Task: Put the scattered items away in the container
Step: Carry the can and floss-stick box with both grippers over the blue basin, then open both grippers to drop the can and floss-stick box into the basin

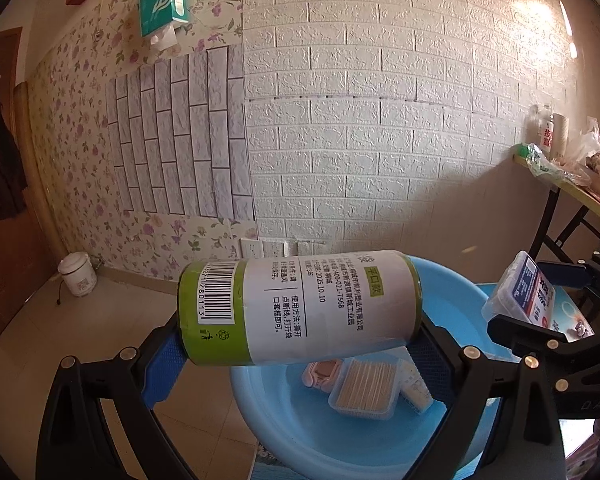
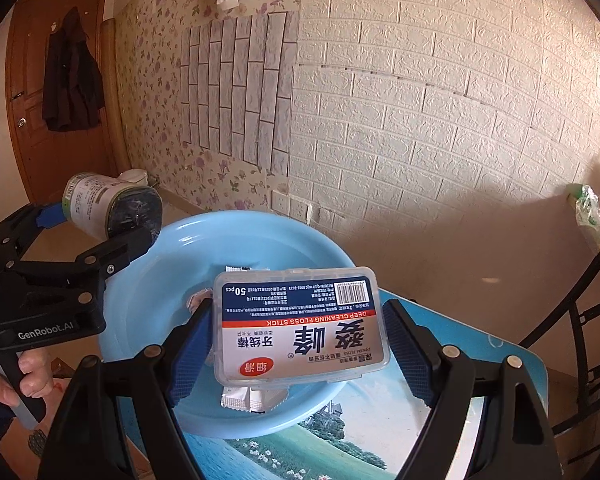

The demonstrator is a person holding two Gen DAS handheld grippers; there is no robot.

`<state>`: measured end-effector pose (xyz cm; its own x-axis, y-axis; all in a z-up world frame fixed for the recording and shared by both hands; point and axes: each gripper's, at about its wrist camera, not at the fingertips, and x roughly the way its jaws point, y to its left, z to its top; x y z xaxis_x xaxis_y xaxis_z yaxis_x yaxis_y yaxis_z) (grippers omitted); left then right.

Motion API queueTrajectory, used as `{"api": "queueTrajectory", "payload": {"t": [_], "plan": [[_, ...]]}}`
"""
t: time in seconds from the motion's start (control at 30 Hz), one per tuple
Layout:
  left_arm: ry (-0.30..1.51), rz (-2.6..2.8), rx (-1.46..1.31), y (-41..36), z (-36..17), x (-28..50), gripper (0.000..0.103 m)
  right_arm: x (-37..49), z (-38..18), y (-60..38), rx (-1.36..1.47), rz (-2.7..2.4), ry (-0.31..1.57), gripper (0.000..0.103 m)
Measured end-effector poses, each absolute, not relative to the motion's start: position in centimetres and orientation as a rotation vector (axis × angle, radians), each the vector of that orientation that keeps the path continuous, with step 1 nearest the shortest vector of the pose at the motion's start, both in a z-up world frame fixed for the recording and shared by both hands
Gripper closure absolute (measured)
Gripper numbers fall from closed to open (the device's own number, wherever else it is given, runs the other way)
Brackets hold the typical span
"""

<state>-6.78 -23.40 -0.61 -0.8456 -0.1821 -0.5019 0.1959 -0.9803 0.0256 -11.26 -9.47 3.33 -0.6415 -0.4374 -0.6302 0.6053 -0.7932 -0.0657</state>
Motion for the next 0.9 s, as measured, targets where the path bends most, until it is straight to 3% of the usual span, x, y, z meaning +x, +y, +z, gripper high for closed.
{"api": "queueTrajectory", "payload": {"t": [0.67,0.9], "plan": [[-0.042,-2.842,1.006,-23.3,-4.8,-11.0,0.003,-14.4,-0.9,-11.9,0.923,-2.321,0.412,0.019],[-0.066,-2.850,0.957,-23.1,-4.4,-10.2,0.001,-14.4,-1.1,-12.0,0.930,-2.311,0.406,0.019]]}}
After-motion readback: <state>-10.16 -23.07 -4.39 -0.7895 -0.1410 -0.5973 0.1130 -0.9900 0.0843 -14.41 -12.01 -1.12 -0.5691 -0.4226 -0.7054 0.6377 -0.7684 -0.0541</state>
